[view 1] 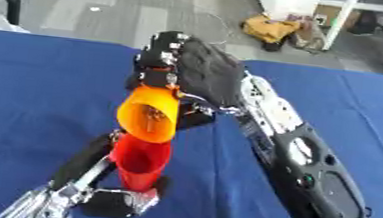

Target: Pour the contents of one cup into another cup.

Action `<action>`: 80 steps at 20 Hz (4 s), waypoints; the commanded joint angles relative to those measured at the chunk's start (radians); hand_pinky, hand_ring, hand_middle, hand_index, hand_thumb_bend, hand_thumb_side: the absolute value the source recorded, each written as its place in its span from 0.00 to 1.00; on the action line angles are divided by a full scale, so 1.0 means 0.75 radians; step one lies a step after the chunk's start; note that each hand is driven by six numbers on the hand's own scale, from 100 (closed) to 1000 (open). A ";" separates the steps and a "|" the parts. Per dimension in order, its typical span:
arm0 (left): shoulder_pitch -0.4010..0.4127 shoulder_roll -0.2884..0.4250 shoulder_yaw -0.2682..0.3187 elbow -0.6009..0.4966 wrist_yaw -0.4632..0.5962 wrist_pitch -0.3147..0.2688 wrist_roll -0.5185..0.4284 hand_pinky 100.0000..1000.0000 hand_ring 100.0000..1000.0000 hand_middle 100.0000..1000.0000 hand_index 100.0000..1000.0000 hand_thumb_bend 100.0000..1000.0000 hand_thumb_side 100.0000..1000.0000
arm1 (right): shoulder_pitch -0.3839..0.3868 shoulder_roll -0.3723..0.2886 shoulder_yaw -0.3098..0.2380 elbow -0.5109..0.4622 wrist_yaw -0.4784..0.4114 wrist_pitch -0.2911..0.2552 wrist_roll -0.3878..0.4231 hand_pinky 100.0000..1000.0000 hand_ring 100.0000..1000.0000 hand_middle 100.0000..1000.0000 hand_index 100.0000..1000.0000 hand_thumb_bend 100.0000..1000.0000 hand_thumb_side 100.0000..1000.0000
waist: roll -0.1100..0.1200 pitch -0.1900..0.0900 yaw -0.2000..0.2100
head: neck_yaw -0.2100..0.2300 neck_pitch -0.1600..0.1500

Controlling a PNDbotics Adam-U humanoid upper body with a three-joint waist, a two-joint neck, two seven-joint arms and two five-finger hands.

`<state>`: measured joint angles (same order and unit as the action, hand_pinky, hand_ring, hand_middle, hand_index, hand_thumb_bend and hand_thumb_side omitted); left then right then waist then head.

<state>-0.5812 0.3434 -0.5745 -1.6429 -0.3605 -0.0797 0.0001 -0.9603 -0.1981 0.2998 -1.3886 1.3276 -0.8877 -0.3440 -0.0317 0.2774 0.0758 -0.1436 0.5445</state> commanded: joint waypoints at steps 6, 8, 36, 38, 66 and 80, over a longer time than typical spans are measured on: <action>-0.023 0.014 0.018 -0.036 0.004 -0.009 -0.001 0.49 0.30 0.33 0.53 0.00 0.55 | -0.033 -0.028 0.008 -0.033 0.005 -0.026 -0.017 0.40 0.37 0.41 0.51 0.00 0.29 | 0.004 -0.031 0.000 | -0.001 0.004; -0.023 0.015 0.018 -0.036 0.004 -0.009 -0.001 0.49 0.30 0.33 0.54 0.00 0.55 | -0.035 -0.029 0.010 -0.036 0.021 -0.026 -0.023 0.40 0.37 0.41 0.51 0.00 0.30 | 0.004 -0.031 0.000 | -0.001 0.004; -0.023 0.016 0.025 -0.040 0.010 -0.007 0.000 0.49 0.30 0.33 0.54 0.00 0.55 | -0.041 -0.023 0.030 -0.015 0.249 -0.026 -0.196 0.41 0.39 0.42 0.51 0.00 0.44 | 0.004 -0.032 0.000 | -0.001 0.003; -0.022 0.017 0.026 -0.041 0.011 -0.007 0.001 0.49 0.30 0.33 0.54 0.00 0.55 | -0.043 -0.024 0.031 -0.017 0.269 -0.026 -0.208 0.41 0.39 0.42 0.51 0.00 0.44 | 0.004 -0.032 0.000 | 0.000 0.003; -0.013 0.027 0.043 -0.049 0.023 0.000 0.005 0.49 0.30 0.33 0.53 0.00 0.55 | -0.066 -0.063 0.052 0.039 0.601 -0.026 -0.504 0.43 0.43 0.47 0.52 0.00 0.52 | -0.004 -0.042 0.000 | 0.004 0.019; -0.028 0.025 0.060 -0.058 0.044 0.014 0.004 0.50 0.30 0.33 0.53 0.00 0.55 | -0.071 -0.062 0.064 0.063 0.653 -0.026 -0.557 0.43 0.44 0.47 0.52 0.00 0.52 | -0.009 -0.046 0.000 | 0.005 0.020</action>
<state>-0.5715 0.3600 -0.5553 -1.6474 -0.3380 -0.0677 -0.0019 -1.0037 -0.2242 0.3354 -1.3510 1.7946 -0.6893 -0.5431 -0.0401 0.2654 0.0755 -0.1423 0.5530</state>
